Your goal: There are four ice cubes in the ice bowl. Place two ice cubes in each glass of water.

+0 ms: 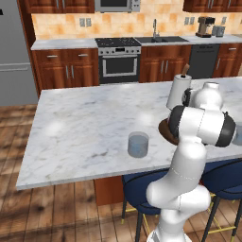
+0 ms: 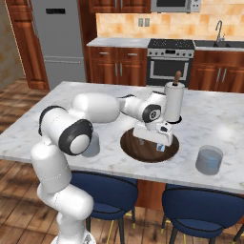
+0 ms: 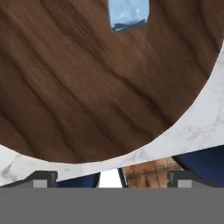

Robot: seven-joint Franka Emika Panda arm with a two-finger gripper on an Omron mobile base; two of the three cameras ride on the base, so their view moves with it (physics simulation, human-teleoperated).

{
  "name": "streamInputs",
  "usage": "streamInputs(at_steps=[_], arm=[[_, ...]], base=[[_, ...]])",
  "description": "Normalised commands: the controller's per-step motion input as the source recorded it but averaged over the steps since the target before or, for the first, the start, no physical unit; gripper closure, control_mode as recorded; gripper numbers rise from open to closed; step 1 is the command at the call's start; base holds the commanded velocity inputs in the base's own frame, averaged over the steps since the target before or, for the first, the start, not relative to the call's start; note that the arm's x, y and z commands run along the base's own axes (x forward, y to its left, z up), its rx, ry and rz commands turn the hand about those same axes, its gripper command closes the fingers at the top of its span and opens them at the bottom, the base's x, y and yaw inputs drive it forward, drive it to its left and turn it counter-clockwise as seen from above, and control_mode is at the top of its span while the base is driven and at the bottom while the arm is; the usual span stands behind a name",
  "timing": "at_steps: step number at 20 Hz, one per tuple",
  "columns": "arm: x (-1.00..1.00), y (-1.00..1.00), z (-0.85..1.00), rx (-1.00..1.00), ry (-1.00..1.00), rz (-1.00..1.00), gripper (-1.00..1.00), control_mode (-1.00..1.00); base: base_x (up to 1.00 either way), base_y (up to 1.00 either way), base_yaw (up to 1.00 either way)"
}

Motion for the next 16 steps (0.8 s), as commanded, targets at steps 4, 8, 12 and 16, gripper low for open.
streamInputs(at_steps=[4, 8, 12, 16], arm=[[0.55, -0.04, -0.04, -0.02, 0.02, 0.00, -1.00, -1.00], [0.28, -0.37, -0.03, 0.00, 0.00, 0.00, -1.00, -1.00], [0.50, -0.07, -0.32, 0.00, 0.00, 0.00, -1.00, -1.00], [0.39, -0.03, -0.26, 0.00, 0.00, 0.00, -1.00, -1.00]], base=[[0.00, 0.00, 0.00], [0.00, 0.00, 0.00], [0.00, 0.00, 0.00], [0.00, 0.00, 0.00]])
